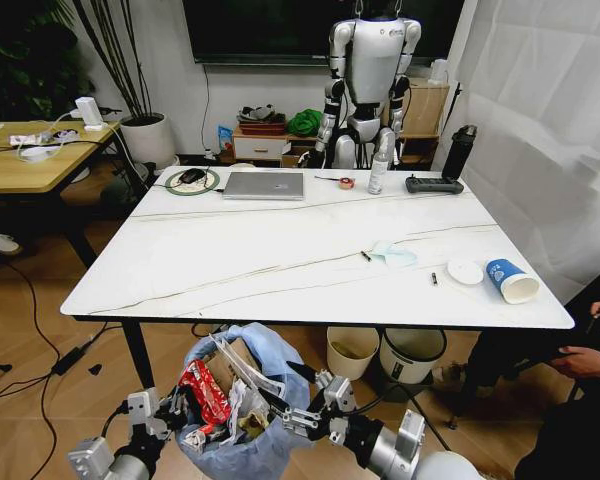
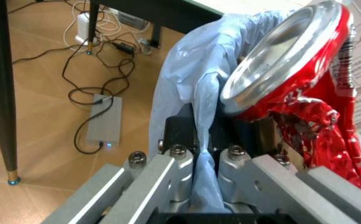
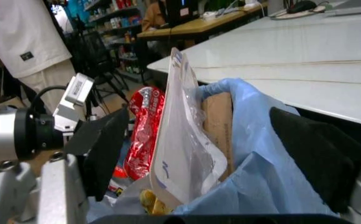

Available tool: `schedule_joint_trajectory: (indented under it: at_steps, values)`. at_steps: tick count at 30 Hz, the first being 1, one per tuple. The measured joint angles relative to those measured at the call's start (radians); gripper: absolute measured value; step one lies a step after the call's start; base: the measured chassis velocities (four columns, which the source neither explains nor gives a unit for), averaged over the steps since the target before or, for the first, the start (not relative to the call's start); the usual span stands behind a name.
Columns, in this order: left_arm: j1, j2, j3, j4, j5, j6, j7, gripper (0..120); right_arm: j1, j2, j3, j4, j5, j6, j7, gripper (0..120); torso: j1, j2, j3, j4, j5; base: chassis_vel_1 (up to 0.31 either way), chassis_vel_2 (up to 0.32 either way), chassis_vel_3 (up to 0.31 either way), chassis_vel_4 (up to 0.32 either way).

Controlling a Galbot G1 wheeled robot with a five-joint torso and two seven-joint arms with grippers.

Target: Pick up the trash bin and place the trash from the table into it.

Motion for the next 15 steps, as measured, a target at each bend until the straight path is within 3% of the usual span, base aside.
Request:
schedule_joint_trajectory:
  at_steps: [4,15]
  values:
    - [-0.001,-0.001,0.0,-0.001,0.001,0.0,0.0,0,0.007,0.016,0.035,-0.004,-0.001,0.0,0.018,99,0.0,0.0,0.0,0.0,0.0,0.0,0.0,0.0,0.0]
    - [0.006,-0.002,0.004,-0.009,0.008,-0.001,0.003,0,0.03,0.061,0.11,-0.055,-0.031,-0.051,0.134,100,0.0,0.0,0.0,0.0,0.0,0.0,0.0,0.0,0.0]
